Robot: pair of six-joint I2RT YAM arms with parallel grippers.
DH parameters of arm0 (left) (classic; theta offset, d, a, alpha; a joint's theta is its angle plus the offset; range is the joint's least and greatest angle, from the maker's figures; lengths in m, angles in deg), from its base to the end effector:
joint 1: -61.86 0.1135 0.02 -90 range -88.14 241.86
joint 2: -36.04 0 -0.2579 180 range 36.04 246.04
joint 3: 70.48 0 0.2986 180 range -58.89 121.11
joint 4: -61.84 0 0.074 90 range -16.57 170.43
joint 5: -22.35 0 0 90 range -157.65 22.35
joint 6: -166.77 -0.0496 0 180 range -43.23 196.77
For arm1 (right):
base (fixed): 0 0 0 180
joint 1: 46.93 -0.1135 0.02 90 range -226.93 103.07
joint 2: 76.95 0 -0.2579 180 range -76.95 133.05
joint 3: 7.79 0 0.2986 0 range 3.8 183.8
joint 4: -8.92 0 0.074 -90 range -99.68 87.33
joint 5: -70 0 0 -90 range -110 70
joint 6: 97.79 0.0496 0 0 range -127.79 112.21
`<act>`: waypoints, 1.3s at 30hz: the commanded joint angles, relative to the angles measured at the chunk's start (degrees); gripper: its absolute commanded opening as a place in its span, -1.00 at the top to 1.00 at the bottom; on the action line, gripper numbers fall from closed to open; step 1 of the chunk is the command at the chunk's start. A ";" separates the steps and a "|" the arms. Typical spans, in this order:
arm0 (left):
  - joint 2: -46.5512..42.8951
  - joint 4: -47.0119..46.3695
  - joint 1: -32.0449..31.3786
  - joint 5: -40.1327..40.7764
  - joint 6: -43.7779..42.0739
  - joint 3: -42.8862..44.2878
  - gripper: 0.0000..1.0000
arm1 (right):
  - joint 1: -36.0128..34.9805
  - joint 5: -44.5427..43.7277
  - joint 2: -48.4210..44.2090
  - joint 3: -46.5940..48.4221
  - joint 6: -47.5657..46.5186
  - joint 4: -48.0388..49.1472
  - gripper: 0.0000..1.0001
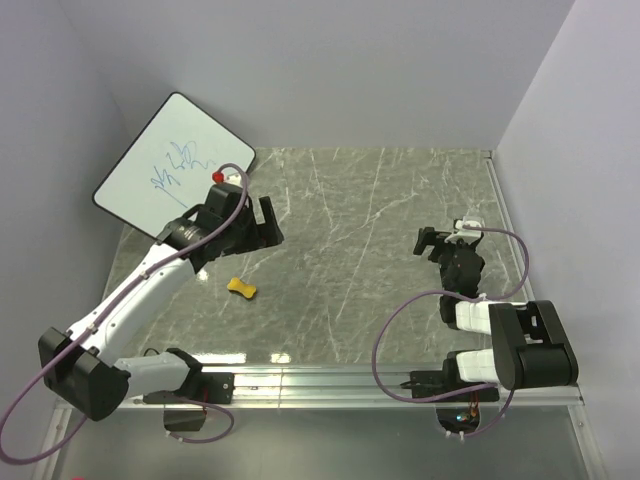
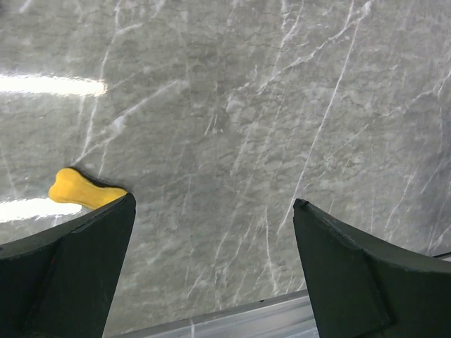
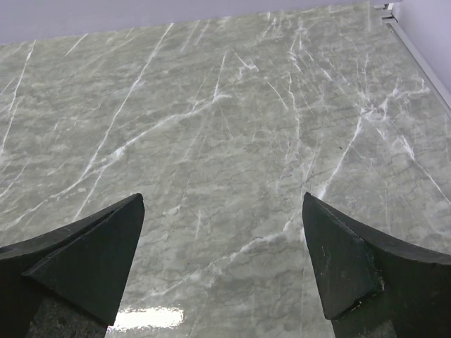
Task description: Erase the whiteboard
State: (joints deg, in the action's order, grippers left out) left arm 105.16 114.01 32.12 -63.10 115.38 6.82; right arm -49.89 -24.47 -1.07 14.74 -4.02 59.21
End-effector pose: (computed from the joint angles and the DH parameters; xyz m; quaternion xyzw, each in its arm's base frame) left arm 0.2733 -0.1516 0.3112 -0.0866 0.9158 -0.1891 0.3436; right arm 0.2585 0.0095 0.1175 0.0320 0.7250 0.0121 0.6879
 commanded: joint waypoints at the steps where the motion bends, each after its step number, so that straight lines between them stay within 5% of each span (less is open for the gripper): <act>1: -2.15 2.92 -0.06 2.12 -0.91 1.35 -0.99 | 0.32 0.07 -1.08 1.89 0.18 1.40 -0.99; 3: -2.50 3.72 -0.06 3.96 -1.69 1.00 -0.99 | 0.24 -0.37 -3.69 3.20 0.18 -3.99 -0.99; 9: -4.34 2.50 -0.06 2.58 -4.06 -2.95 -0.99 | -4.23 2.54 -11.61 29.28 2.81 -50.03 -0.99; 13: -3.21 2.66 -0.06 4.57 -3.20 -5.59 -0.99 | -15.74 -3.08 -18.30 38.71 5.70 -59.94 -0.99; 14: -1.73 4.06 -0.06 5.71 -1.97 -5.86 -0.99 | -15.58 -4.66 -19.53 39.68 23.73 -64.22 -0.99; 15: -1.71 4.51 -0.06 5.73 -1.44 -5.95 -0.99 | -15.58 -7.80 -19.54 40.03 23.91 -70.35 -0.99; 16: -0.41 4.51 -0.06 5.20 -1.26 -6.21 -0.99 | -14.89 -9.14 -19.36 40.12 34.88 -73.98 -0.99; 18: 1.53 3.98 -0.06 5.11 -0.29 -7.09 -0.98 | -13.21 2.97 -16.57 38.37 34.55 -76.55 -0.97; 23: 6.63 10.83 -0.06 13.89 9.35 -5.16 -0.96 | -14.18 3.85 -11.45 38.82 35.52 -84.65 -0.91; 39: 12.10 9.60 0.21 11.61 23.00 -9.29 -0.84 | -14.18 7.10 -6.18 43.73 29.63 -89.39 -0.89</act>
State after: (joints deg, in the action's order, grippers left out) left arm 118.52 123.69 32.21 -52.56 135.14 -2.44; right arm -63.81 -18.41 -7.63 55.63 27.20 -28.48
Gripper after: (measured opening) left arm 0.928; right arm 0.946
